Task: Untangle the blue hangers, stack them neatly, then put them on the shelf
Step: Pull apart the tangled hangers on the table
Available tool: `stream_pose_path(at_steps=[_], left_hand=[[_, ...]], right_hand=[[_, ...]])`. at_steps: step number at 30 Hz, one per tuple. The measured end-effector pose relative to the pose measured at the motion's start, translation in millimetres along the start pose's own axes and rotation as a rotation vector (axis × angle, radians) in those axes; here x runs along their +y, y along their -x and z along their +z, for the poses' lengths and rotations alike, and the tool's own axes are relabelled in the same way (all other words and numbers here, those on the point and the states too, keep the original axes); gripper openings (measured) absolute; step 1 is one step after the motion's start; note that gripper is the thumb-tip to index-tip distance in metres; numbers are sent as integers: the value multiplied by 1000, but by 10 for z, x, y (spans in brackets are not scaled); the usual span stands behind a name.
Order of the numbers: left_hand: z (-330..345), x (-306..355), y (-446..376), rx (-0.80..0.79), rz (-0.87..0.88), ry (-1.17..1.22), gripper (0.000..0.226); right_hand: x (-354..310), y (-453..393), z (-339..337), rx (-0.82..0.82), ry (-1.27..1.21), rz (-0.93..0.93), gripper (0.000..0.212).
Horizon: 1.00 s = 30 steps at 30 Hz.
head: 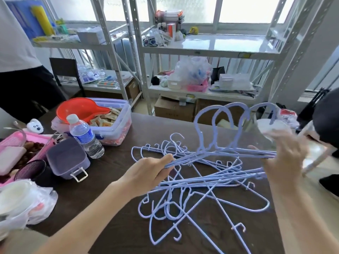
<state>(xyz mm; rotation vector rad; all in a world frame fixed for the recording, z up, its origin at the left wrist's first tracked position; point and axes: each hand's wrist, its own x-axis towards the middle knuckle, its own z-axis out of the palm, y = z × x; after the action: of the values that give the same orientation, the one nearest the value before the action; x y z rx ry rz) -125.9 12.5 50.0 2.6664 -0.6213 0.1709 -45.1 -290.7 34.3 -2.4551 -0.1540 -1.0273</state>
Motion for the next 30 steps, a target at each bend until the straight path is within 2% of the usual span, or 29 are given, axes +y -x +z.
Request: stream_pose_path(at_steps=[2, 4, 5, 7, 9, 11, 14, 16, 19, 22, 25, 28, 30], left_hand=[[83, -78, -32, 34, -11, -38, 13], [346, -61, -90, 33, -129, -100, 21], [531, -18, -125, -20, -231, -117, 29], [883, 86, -235, -132, -404, -123, 41], [1050, 139, -412, -119, -469, -160, 40], [1067, 146, -550, -106, -487, -151, 38], [1035, 149, -605, -99, -402, -171, 41], [1013, 157, -609, -76, -372, -146, 40], [1044, 145, -594, -53, -355, -141, 38], [1153, 63, -375, -87, -379, -151, 44], [1180, -129, -199, -57, -397, -161, 41], [1099, -286, -143, -98, -461, -158, 30], [1036, -320, -152, -89, -485, -154, 26]], right_hand=[[-58, 61, 89, -293, -42, -99, 26], [-242, 317, 245, -590, -28, -18, 10], [-363, 486, 344, -703, -8, 1, 8], [-595, 732, 544, -818, -13, -54, 28], [-830, 742, 684, -816, -112, -69, 35], [-986, 655, 771, -808, -214, -6, 39], [-1022, 579, 776, -809, -297, 37, 55], [-1005, 559, 744, -812, -302, 20, 54], [-937, 572, 775, -795, -226, -18, 40], [-751, 738, 728, -919, -7, -90, 44], [-461, 795, 655, -777, 129, -112, 33], [-221, 719, 592, -814, 207, -45, 19], [-153, 656, 569, -827, 171, -3, 22]])
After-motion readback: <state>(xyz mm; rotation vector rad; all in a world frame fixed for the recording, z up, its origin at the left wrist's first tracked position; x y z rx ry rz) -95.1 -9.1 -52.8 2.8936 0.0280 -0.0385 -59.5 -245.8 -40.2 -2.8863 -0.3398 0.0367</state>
